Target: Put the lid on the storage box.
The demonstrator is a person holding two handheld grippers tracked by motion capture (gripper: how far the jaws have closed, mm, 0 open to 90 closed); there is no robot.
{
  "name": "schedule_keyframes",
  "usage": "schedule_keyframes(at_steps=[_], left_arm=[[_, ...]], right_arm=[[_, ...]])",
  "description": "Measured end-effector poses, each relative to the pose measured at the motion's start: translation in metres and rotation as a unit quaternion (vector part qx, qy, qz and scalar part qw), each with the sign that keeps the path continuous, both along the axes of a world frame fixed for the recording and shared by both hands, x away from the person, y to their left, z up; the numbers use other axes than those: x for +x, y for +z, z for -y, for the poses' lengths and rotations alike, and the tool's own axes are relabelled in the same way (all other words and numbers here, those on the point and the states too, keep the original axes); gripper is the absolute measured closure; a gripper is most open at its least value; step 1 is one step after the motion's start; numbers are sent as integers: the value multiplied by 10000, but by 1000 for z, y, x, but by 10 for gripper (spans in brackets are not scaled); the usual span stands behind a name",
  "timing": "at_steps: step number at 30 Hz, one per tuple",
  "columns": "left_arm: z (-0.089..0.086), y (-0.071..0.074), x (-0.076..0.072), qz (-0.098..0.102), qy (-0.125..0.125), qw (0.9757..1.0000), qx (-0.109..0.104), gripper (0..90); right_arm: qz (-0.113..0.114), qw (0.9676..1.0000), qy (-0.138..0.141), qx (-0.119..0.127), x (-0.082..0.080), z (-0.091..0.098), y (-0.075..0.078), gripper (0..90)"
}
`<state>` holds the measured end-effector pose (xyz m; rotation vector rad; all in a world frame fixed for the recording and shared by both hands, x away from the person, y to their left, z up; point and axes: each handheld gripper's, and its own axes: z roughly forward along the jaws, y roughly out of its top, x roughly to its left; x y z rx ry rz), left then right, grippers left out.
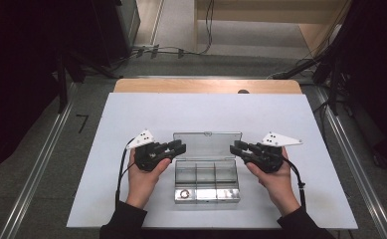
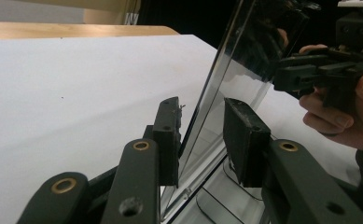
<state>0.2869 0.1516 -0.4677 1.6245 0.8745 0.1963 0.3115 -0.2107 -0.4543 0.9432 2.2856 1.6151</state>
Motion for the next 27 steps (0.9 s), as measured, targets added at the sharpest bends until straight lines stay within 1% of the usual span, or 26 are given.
schedule_keyframes(at_steps=[3,6,9,12,14,16,18,19,21,23,24,27], left_arm=[[0,0,-2,-3,-6,10000,-4,658],[0,0,-5,30,-7,10000,17,653],[-1,-1,-7,41,7,10000,21,646],[-2,0,-8,-12,44,10000,38,607],[-3,0,-10,-63,29,10000,51,603],[-4,1,-13,-63,71,9999,107,583],[-7,2,-16,-89,105,9998,132,584],[-9,2,-18,-101,113,9997,190,589],[-12,1,-22,-110,145,9995,267,628],[-16,-1,-24,-132,189,9994,276,682],[-18,-2,-26,-177,206,9993,254,702],[-23,-5,-30,-228,272,9988,344,759]], right_arm=[[30,10000,-6,-25,-3,0,3,657],[48,10000,-20,-43,-4,0,3,687],[59,10000,3,-63,-6,1,4,689],[79,9999,9,-72,-8,0,4,688],[85,9999,20,-69,-9,1,4,687],[93,9999,23,-65,-10,1,4,686],[104,9999,33,-66,-11,2,4,685],[103,9999,38,-65,-12,2,3,685],[99,9999,33,-60,-13,2,3,683],[108,9999,34,-65,-14,2,3,681],[116,9999,38,-60,-14,2,3,681],[104,9999,23,-56,-16,3,3,679]])
